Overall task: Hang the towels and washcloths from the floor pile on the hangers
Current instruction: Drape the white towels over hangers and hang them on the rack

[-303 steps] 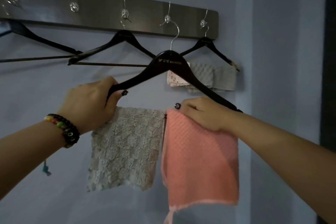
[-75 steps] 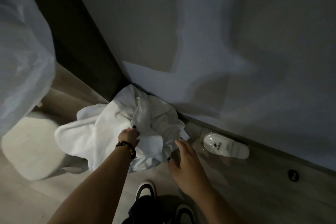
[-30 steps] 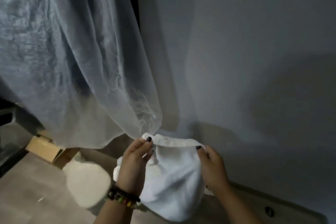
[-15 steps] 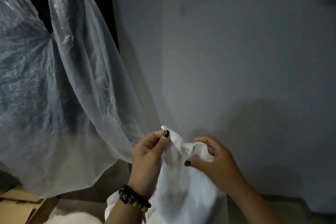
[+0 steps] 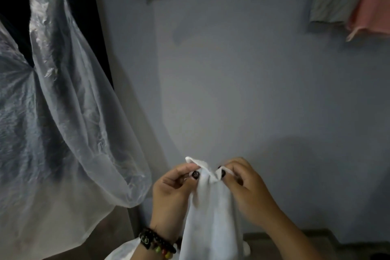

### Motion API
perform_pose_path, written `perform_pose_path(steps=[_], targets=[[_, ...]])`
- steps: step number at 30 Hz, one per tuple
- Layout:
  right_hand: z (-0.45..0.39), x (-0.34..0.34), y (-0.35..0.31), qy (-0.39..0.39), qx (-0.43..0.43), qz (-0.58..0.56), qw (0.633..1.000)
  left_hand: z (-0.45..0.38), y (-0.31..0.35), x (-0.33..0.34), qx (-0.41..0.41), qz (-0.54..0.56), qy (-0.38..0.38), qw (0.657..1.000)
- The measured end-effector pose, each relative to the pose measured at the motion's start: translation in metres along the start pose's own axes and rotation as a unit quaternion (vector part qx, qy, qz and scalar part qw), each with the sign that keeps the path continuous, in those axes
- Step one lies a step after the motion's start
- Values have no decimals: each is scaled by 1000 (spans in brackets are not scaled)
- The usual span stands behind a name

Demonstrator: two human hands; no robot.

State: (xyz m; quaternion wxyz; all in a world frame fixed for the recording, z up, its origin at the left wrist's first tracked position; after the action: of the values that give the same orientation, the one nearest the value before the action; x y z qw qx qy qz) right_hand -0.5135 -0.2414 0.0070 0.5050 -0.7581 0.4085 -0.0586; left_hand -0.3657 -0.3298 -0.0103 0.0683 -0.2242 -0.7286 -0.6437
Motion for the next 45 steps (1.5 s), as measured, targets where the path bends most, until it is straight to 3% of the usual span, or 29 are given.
perform_pose_path(steps=[4, 9, 14, 19, 24, 27, 30, 36, 40, 45], targets=[[25, -17, 16, -83, 38, -43, 995, 24, -10, 34, -5, -2, -12, 1000], [40, -85, 21, -10, 46, -96, 994, 66, -19, 81, -34, 37, -9, 999], [58, -130, 26, -58, 19, -30, 998, 111, -25, 110, -26, 22, 33, 999], [56, -182, 26, 12, 18, -48, 999, 147, -38, 119, -19, -25, 78, 996], [66, -185, 33, -117, 27, -14, 993, 178, -62, 124, -40, -50, 118, 991], [91, -178, 66, -146, 74, -9, 987, 182, -64, 129, -37, -46, 92, 994], [98, -173, 93, -151, 148, -78, 974, 179, -62, 142, -32, -32, 24, 999], [93, -162, 98, -149, 245, -138, 948, 167, -61, 168, -19, -2, -81, 997], [94, -165, 98, -89, 243, -141, 955, 155, -61, 173, -5, 0, -101, 995], [91, -170, 82, -8, 172, -142, 975, 146, -64, 170, -12, 6, -119, 993]])
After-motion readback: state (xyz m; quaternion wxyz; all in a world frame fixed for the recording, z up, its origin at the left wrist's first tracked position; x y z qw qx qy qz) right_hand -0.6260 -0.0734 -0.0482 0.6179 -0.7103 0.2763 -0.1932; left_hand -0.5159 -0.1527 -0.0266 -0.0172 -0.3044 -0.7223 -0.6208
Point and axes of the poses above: each hand's wrist, its own z-axis away from the middle knuckle, its own x-axis out of the palm, y = z × x, the point moved 8 cm from there along -z, towards the middle knuckle, and after that the axes turned 8 degrees about y, right-handed, at the moved point
